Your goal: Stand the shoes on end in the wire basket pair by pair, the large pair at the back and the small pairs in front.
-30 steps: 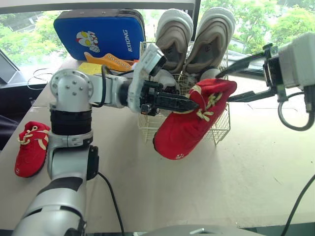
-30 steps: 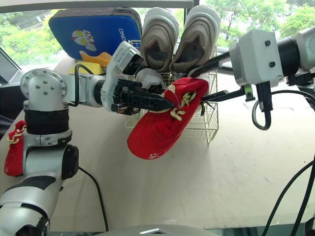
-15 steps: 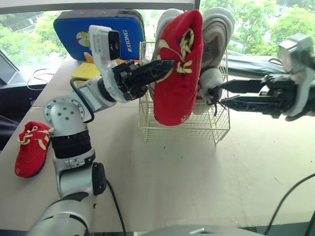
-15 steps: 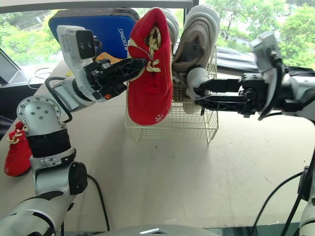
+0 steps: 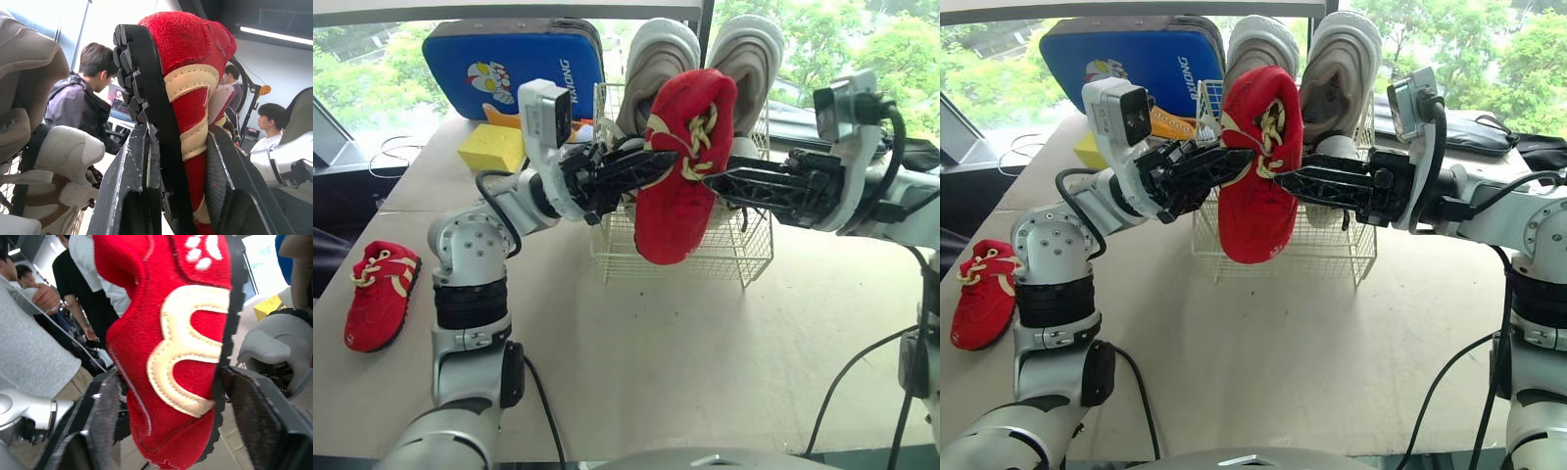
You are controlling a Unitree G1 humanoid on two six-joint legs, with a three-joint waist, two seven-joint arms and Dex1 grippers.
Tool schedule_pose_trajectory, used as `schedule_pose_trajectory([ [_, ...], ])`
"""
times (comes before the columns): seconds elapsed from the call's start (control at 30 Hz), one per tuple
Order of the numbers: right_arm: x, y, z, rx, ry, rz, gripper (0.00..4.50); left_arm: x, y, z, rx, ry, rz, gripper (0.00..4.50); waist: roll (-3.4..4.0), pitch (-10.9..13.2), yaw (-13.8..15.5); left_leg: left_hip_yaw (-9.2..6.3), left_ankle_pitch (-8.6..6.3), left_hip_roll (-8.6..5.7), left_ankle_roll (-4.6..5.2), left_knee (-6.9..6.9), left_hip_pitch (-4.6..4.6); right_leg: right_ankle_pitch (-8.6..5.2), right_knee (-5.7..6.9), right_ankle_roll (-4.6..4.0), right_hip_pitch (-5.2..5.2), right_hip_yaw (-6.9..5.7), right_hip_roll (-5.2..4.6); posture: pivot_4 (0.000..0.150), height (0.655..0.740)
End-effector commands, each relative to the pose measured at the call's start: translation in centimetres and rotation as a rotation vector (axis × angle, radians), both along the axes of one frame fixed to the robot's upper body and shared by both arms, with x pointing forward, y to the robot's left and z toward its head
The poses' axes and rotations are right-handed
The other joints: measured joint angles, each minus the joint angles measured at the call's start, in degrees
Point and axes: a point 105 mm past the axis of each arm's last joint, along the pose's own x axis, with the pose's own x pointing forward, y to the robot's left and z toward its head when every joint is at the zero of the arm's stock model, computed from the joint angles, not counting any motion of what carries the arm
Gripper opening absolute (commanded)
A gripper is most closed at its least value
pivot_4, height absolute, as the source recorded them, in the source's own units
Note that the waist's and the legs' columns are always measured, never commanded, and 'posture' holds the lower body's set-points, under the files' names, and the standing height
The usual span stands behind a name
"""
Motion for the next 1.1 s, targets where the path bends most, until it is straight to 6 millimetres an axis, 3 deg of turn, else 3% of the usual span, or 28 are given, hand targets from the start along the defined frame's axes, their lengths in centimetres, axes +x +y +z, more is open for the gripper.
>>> schedule_pose_trajectory([
  [0.03,-1.2,0.7,0.4,0.015,-0.037,0.04,1.63,-1.6,-1.3,0.3,0.01,-0.052,-0.076,0.8,0.0,0.0,-0.04,0.02,0.0,-0.01,0.01,0.0,0.0,0.0,0.0,0.0,0.0,0.01,0.0,0.15,0.74],
  [0.13,-1.4,0.5,0.4,0.014,-0.04,0.034,0.38,-1.9,-1.3,0.0,0.031,-0.055,-0.082,0.8,0.01,0.01,-0.08,0.02,-0.01,-0.01,0.02,0.0,0.0,0.0,0.0,0.0,0.0,0.01,0.02,0.15,0.74],
  [0.17,-1.5,0.5,0.3,0.012,-0.043,0.031,0.17,-1.8,-1.3,-0.1,0.036,-0.048,-0.076,0.8,0.01,0.01,-0.07,0.02,0.0,0.0,0.02,0.0,0.0,0.0,0.0,0.01,0.0,0.01,0.03,0.15,0.74],
  [0.2,-1.5,0.5,0.3,0.007,-0.045,0.027,0.03,-1.6,-1.4,-0.1,0.048,-0.06,-0.059,1.59,0.01,0.01,-0.08,0.02,0.0,0.0,0.02,0.0,0.0,0.0,0.0,0.01,0.0,0.01,0.03,0.15,0.74],
  [0.27,-1.6,0.5,0.1,-0.002,-0.052,0.018,0.0,-1.2,-1.7,0.0,0.066,-0.088,-0.017,2.03,0.0,0.0,-0.03,0.02,-0.01,0.01,0.03,0.0,0.01,0.0,0.0,0.01,0.0,0.01,0.06,0.15,0.74],
  [0.4,-1.4,0.1,0.3,0.013,-0.076,-0.027,0.0,-0.6,-1.5,-0.1,0.122,-0.112,0.057,4.0,0.01,0.01,-0.05,0.01,-0.01,0.0,0.04,0.0,0.01,0.0,-0.01,0.01,0.01,0.03,0.06,0.15,0.74],
  [0.43,-1.2,-0.2,0.4,0.019,-0.089,-0.053,0.0,-0.6,-1.1,-0.2,0.143,-0.124,0.08,4.32,0.0,0.0,-0.1,0.01,-0.02,0.01,0.04,0.0,0.01,-0.01,-0.02,0.0,0.01,0.03,0.06,0.15,0.74],
  [0.53,-0.9,-1.3,0.2,0.014,-0.127,-0.13,0.0,-0.6,0.2,-0.2,0.17,-0.116,0.127,4.32,0.04,0.02,-0.13,0.01,-0.02,0.05,0.04,-0.04,0.02,-0.01,-0.01,0.01,0.0,0.02,0.1,0.15,0.74],
  [0.63,-0.7,-2.8,-0.2,-0.031,-0.245,-0.238,0.0,-1.4,2.8,-0.2,0.249,-0.148,0.182,4.32,0.04,0.03,-0.18,0.02,-0.02,0.08,0.05,-0.04,0.01,-0.01,-0.01,0.02,-0.01,0.03,0.12,0.15,0.74],
  [0.77,-0.6,-4.7,-0.5,-0.07,-0.418,-0.331,0.0,-4.0,4.8,-0.8,0.328,-0.123,0.173,4.32,0.06,0.06,-0.18,0.03,-0.02,0.19,0.04,-0.06,0.02,-0.03,-0.05,0.04,-0.03,0.02,0.21,0.15,0.74],
  [0.9,-0.5,-5.7,-1.3,-0.108,-0.522,-0.362,0.0,-6.1,5.2,-3.0,0.363,-0.099,0.178,4.32,0.17,0.12,0.0,0.09,-0.02,0.22,0.03,-0.05,0.08,-0.03,-0.1,0.05,-0.01,0.05,0.16,0.15,0.74],
  [1.0,0.0,-5.6,-2.4,-0.134,-0.591,-0.382,0.0,-6.5,5.0,-5.0,0.389,-0.114,0.212,4.32,0.1,0.06,0.02,0.09,-0.02,0.24,0.0,-0.05,0.12,-0.04,-0.06,0.05,0.01,0.04,0.14,0.15,0.74],
  [1.1,0.8,-5.9,-3.3,-0.143,-0.622,-0.409,0.0,-6.4,4.8,-5.3,0.369,-0.115,0.235,4.32,0.11,0.1,0.08,0.1,-0.01,0.26,-0.04,-0.01,0.1,-0.03,-0.04,0.04,-0.01,0.05,0.15,0.15,0.74],
])
